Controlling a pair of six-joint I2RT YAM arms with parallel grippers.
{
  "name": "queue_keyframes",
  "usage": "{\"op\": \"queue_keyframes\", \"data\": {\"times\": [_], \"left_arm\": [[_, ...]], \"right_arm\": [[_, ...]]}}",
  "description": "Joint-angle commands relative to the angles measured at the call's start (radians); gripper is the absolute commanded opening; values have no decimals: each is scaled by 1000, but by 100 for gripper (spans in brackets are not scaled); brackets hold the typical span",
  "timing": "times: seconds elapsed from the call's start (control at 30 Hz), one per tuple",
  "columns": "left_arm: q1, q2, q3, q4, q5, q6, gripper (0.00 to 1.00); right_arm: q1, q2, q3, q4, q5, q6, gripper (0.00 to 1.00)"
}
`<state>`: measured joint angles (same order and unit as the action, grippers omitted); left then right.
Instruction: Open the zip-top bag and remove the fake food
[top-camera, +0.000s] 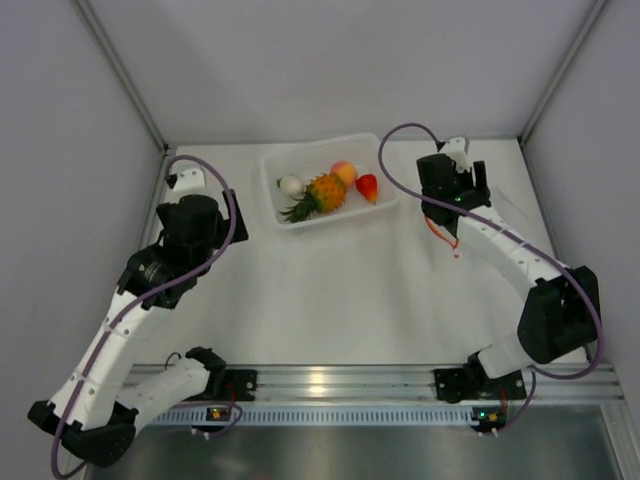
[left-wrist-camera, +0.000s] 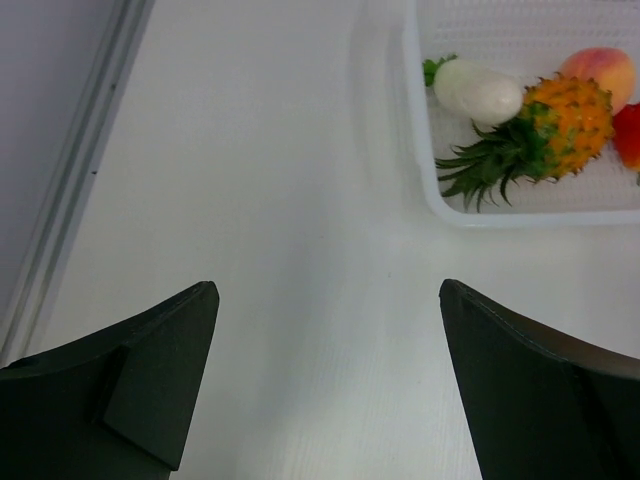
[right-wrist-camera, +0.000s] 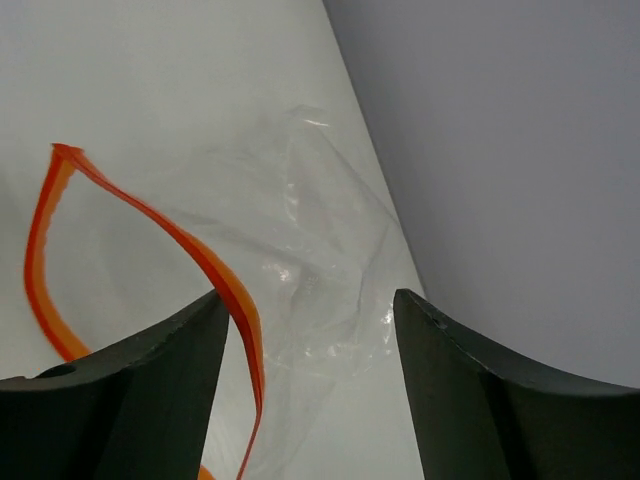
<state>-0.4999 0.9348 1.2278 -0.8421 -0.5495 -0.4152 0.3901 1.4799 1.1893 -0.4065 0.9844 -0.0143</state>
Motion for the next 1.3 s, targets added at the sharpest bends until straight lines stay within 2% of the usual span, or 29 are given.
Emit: {"op": "queue_keyframes", "data": {"times": [0.0, 0.03, 0.07, 0.13, 0.2, 0.27, 0.33, 0.37, 0.47, 0.67, 0.83, 1.1, 1.27], "left_arm": [[3, -13, -53, -26, -175, 1, 98], [3, -16, -62, -22, -196, -8, 98], [3, -16, -73, -18, -214, -32, 98], [3, -16, -103, 0, -254, -43, 98], [29, -11, -119, 38, -222, -34, 98], [84, -14, -143, 83, -77, -2, 98], [202, -28, -159, 133, 76, 15, 98], [281, -34, -169, 144, 110, 24, 98], [351, -51, -171, 161, 135, 41, 98], [353, -134, -194, 161, 174, 67, 98], [351, -250, -234, 158, 138, 81, 98], [334, -386, -306, 156, 161, 95, 98], [330, -445, -363, 161, 149, 72, 98]], "right_arm": [[52, -48, 24, -35, -65, 106, 68], [62, -64, 29, -51, -78, 114, 73], [70, -84, 36, -63, -93, 129, 84], [79, -147, 55, -109, -163, 148, 99], [79, -217, 56, -124, -226, 184, 99], [78, -265, 30, -117, -257, 211, 99], [76, -345, -5, -115, -296, 221, 99], [76, -372, -19, -115, -303, 226, 100], [78, -487, -57, -133, -343, 221, 99], [76, -670, -66, -232, -443, 218, 100], [76, -773, -77, -324, -461, 224, 99], [76, -923, -152, -348, -449, 168, 99], [76, -960, -174, -365, -455, 172, 100]]}}
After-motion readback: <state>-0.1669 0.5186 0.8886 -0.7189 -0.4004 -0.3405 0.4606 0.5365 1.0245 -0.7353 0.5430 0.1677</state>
